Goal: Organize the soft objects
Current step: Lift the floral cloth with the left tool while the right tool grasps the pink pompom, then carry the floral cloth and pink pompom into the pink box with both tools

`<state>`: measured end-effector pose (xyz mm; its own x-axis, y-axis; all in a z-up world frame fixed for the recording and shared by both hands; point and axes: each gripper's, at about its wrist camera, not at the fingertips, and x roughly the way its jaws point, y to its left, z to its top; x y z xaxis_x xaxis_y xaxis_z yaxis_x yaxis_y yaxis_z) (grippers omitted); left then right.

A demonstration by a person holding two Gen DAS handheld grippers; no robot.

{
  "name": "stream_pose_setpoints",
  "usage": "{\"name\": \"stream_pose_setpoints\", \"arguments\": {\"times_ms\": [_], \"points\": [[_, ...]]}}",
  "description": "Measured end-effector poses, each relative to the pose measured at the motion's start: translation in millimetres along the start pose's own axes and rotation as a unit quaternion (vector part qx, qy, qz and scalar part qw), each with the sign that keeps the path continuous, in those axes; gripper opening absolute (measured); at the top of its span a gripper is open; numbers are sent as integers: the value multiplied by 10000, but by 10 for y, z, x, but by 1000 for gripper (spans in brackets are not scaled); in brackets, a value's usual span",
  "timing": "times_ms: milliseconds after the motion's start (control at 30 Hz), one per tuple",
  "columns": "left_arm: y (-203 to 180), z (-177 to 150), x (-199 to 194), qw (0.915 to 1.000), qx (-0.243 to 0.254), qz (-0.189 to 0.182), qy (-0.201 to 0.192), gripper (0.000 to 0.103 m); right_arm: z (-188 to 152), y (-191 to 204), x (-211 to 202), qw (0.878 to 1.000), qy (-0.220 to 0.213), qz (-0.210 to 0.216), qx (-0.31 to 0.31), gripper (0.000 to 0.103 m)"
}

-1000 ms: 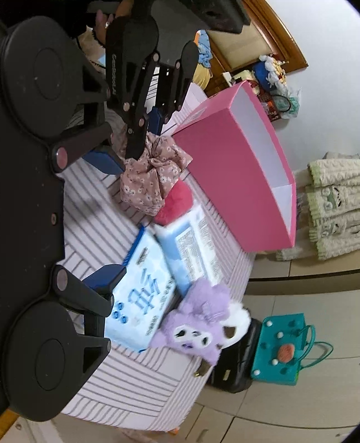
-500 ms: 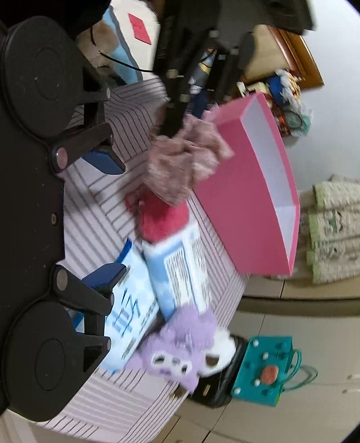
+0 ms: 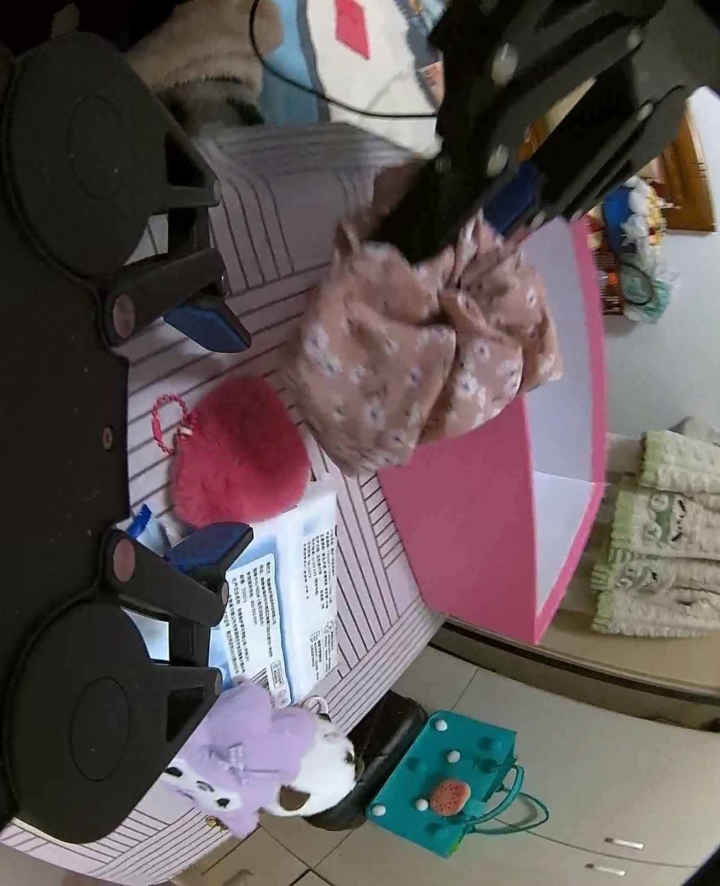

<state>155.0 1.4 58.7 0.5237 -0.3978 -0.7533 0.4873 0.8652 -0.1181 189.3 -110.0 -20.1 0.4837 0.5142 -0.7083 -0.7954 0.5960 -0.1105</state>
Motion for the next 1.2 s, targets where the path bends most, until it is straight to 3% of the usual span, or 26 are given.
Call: {"name": "stream_pose_setpoints", "arguments": {"times_ms": [267,300,433,733,1200], "points": [[100,26,4,9999,36,-132,106,16,-3,126,192,9998,-96,-165,-59,70],[110,31,-10,9999,44,-140,85,16,-1,110,195,9997,-98,-197,75,59],[134,34,-65,9999,92,-130,39,16,13,37,162,9972,-2,-310,681,49],[189,30,-269,9997,201,-138,-4,16,79,110,-184,9920,11,-394,1201,47],[400,24,-719,9993,111,210,-289,16,583,36,-676,9785,-116,17,2057,48]]}}
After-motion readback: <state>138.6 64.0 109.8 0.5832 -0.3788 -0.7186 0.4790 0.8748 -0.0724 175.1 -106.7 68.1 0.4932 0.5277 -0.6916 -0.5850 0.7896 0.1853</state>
